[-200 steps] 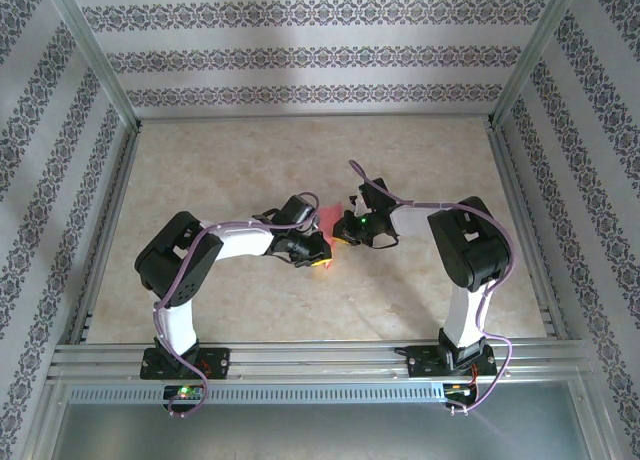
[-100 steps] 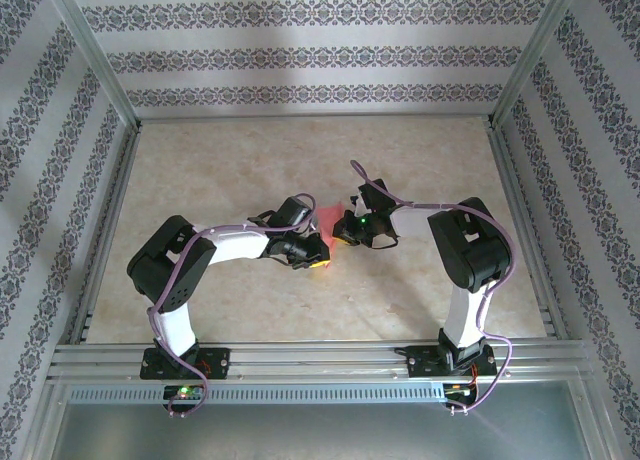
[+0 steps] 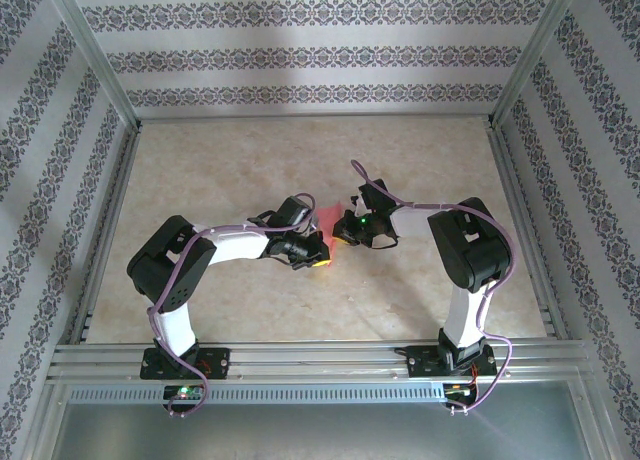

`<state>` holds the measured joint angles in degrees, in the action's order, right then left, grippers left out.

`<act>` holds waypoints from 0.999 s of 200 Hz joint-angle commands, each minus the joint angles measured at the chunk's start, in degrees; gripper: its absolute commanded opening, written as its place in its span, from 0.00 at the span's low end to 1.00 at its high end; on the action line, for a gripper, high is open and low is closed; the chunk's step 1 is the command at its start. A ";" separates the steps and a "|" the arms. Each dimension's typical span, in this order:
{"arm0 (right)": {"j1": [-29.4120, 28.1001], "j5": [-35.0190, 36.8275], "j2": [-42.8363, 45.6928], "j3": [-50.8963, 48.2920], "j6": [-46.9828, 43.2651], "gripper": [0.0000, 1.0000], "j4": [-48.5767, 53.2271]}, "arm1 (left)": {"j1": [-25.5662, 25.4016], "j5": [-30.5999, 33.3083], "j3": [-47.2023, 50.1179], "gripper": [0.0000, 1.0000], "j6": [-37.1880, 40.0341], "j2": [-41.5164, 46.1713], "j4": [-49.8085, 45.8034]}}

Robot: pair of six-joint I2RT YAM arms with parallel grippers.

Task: Fold a paper plane with a square sheet of paper (pick it up from the middle)
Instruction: Fold the wing for the fifth time at the center of the table.

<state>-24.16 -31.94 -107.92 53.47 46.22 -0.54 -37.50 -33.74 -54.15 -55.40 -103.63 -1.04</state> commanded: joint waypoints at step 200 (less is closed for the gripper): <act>0.17 6.19 -0.34 -2.92 2.63 0.11 3.26 | 0.30 -0.85 3.00 0.13 -3.07 0.53 4.95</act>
<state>-24.16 -30.85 -107.28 52.71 48.14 -1.76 -37.41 -34.28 -52.07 -58.78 -104.73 3.49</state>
